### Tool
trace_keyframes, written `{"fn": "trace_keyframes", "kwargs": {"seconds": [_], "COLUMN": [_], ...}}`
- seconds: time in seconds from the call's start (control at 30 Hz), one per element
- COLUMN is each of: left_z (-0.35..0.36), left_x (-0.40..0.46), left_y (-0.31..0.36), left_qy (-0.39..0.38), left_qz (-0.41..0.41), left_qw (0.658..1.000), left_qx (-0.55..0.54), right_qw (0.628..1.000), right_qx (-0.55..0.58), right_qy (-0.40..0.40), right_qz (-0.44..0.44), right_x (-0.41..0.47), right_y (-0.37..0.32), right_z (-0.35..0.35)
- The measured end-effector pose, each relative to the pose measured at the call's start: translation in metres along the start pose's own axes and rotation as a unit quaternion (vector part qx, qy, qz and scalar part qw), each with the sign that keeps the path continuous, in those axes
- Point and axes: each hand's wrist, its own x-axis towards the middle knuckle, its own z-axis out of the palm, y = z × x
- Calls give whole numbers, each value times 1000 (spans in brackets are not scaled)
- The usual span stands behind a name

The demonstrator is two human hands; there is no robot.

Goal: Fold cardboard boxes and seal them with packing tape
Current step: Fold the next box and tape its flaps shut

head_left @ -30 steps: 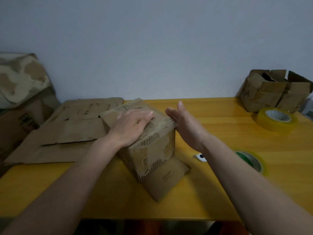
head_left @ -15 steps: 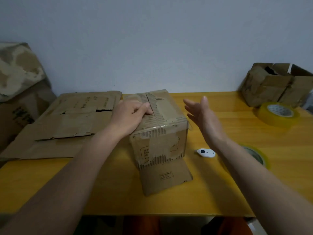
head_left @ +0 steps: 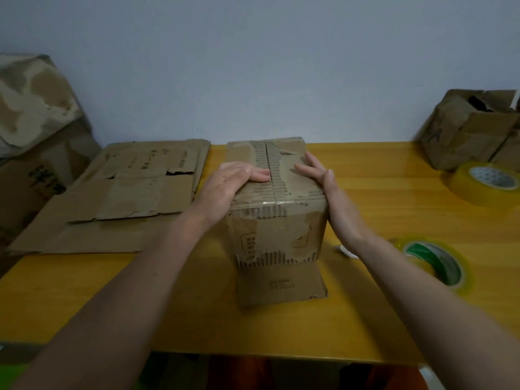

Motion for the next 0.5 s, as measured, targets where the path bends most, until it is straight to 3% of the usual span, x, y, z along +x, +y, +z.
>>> {"fn": "trace_keyframes", "kwargs": {"seconds": [0.2, 0.37, 0.5], "left_z": [-1, -1, -1], "left_x": [7, 7, 6], "left_y": [-2, -2, 0], "left_qy": [-18, -17, -12], "left_qz": [-6, -11, -9], "left_qw": [1000, 1000, 1000], "left_qx": [-17, -20, -18], "right_qw": [991, 987, 980], "right_qx": [-60, -45, -104], "right_qy": [-117, -150, -156], "right_qz": [-22, -46, -63], "right_x": [3, 0, 6], "right_y": [5, 7, 5], "right_z": [-24, -32, -34]}}
